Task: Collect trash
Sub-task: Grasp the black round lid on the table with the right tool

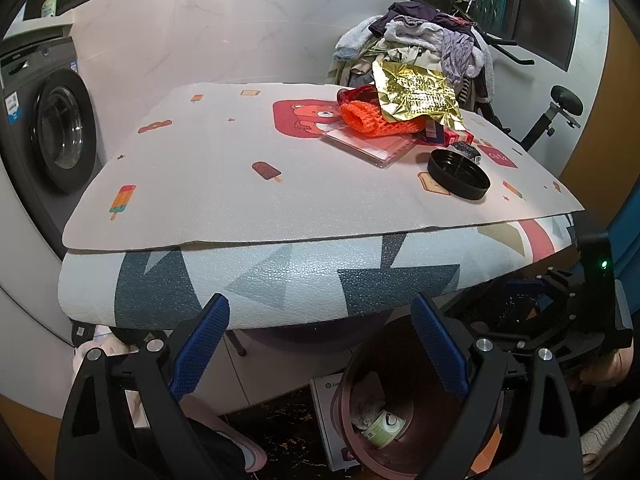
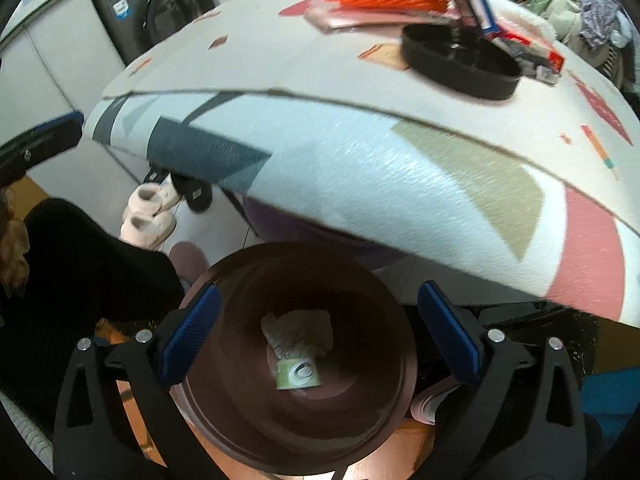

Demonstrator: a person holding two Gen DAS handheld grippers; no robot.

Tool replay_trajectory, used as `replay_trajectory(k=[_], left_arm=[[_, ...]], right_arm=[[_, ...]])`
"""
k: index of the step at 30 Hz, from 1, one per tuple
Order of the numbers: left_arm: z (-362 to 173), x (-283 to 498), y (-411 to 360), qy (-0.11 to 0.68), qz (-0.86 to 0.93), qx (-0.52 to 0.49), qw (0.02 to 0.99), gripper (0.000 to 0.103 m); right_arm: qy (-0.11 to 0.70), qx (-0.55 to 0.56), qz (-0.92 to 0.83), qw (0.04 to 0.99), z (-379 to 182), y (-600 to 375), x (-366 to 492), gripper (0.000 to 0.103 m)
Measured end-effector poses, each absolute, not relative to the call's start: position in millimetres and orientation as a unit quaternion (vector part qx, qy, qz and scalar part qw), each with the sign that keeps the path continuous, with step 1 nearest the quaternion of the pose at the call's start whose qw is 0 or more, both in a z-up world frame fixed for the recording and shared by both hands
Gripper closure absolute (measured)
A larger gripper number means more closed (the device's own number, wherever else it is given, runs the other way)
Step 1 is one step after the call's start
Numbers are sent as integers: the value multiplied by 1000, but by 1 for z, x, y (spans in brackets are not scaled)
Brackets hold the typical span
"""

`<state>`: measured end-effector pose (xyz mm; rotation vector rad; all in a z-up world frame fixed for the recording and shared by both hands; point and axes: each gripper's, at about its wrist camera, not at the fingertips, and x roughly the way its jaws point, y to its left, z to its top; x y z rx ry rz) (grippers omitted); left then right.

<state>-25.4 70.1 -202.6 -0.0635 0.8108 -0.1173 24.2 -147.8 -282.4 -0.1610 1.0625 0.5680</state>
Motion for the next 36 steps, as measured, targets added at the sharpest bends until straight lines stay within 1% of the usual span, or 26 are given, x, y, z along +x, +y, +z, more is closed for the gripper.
replay_trajectory(k=[3, 10, 19, 22, 25, 30, 36], left_arm=[[-203, -25, 70, 394, -57, -31, 917, 13], [-205, -24, 68, 396, -60, -31, 916, 13], [-206, -22, 66, 399, -61, -27, 915, 13], [-204, -20, 65, 399, -62, -28, 915, 13], [-203, -17, 67, 399, -61, -34, 914, 13], [-199, -8, 69, 398, -63, -48, 914, 13], [-193, 9, 70, 396, -59, -63, 914, 13]], right_arm=[[482, -68, 258, 834, -274, -154, 26, 6], [470, -70, 259, 841, -268, -154, 22, 6], [482, -57, 269, 832, -258, -156, 18, 6], [485, -71, 279, 826, -247, -156, 15, 6], [458, -74, 281, 840, -230, -161, 15, 6], [430, -76, 250, 864, -211, -176, 43, 6], [424, -79, 196, 880, -217, -191, 105, 6]])
